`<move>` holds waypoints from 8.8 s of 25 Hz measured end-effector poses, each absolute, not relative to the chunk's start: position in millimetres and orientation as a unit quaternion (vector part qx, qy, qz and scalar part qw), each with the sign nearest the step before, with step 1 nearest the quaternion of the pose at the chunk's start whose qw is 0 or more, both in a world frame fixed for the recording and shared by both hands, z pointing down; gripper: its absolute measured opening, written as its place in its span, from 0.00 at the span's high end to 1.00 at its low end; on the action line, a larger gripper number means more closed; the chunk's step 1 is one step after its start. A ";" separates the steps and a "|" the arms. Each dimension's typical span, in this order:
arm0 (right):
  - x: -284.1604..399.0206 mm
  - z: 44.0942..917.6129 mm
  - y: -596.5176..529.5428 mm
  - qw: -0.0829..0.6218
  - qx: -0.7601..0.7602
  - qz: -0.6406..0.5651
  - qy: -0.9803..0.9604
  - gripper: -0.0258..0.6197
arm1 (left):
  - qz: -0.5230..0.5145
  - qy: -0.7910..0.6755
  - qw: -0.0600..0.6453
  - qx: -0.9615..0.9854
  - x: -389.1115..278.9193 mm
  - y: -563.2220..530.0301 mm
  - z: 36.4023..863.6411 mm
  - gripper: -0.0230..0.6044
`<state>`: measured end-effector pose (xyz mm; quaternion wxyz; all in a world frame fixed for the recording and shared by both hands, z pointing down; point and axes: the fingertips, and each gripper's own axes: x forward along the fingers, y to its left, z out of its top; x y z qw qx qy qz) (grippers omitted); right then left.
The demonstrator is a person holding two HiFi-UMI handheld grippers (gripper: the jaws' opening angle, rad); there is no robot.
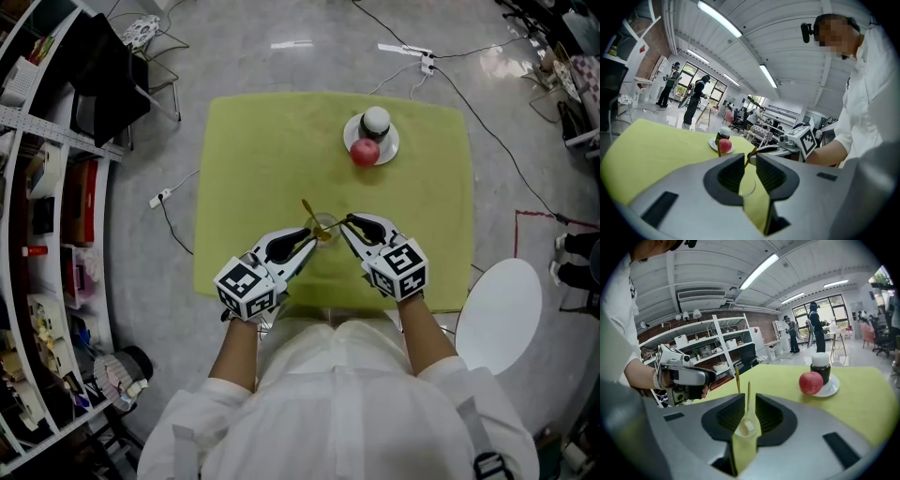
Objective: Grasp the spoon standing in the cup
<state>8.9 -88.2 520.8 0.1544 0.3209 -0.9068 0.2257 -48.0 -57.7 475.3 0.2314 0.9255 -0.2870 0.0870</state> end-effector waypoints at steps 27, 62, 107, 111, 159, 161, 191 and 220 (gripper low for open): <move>5.3 508.2 -96.6 0.150 0.312 0.207 -0.915 0.95 | 0.084 -0.306 0.232 0.919 -60.7 -57.6 476.0 0.86; 97.2 455.8 -119.4 0.018 0.394 0.263 -0.881 0.95 | 0.090 -0.280 0.226 0.929 -39.3 -54.7 478.3 0.86; 129.4 584.5 -124.0 0.247 0.424 0.323 -0.809 0.78 | 0.090 -0.238 0.225 0.940 -8.7 -42.4 471.6 0.86; 137.9 592.5 -116.9 0.306 0.418 0.305 -0.799 0.78 | 0.090 -0.236 0.223 0.942 -6.4 -42.3 471.4 0.86; -1.5 506.2 -95.0 0.315 0.262 0.171 -0.896 0.82 | 0.088 -0.284 0.219 0.929 -34.2 -46.1 469.6 0.86; -10.6 507.6 -95.8 0.318 0.254 0.168 -0.898 0.82 | 0.088 -0.287 0.221 0.928 -37.1 -46.4 470.3 0.86; -47.1 533.7 -105.6 0.370 0.243 0.166 -0.881 0.93 | 0.092 -0.276 0.226 0.930 -63.6 -54.5 472.8 0.86; 24.9 427.8 -113.7 0.207 0.328 0.189 -0.902 0.95 | 0.098 -0.245 0.201 0.943 -28.8 -57.3 463.1 0.86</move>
